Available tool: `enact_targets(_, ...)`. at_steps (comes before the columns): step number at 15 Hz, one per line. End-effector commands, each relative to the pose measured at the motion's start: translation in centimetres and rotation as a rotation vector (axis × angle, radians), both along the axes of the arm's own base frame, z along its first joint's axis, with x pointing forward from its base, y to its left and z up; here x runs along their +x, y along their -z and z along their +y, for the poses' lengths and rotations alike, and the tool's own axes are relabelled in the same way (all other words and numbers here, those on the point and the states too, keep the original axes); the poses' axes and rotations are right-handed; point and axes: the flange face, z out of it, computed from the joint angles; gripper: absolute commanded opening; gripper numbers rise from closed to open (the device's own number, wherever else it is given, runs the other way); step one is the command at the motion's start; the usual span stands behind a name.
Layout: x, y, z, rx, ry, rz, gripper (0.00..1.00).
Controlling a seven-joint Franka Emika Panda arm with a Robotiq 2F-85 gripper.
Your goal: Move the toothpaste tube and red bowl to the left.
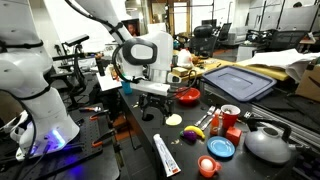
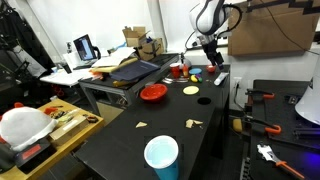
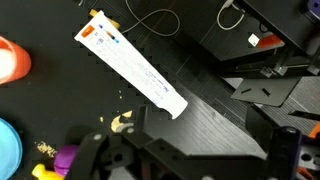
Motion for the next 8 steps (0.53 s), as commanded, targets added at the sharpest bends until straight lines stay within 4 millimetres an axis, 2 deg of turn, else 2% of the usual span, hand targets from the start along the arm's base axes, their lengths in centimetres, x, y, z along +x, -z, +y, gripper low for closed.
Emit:
enact_targets(1,1.3,2.0,-1.6,-0.005,-0.03,0.01,1.0)
enact_targets(8,2.7,5.2,-3.2,-0.039,-0.071,0.05,1.0)
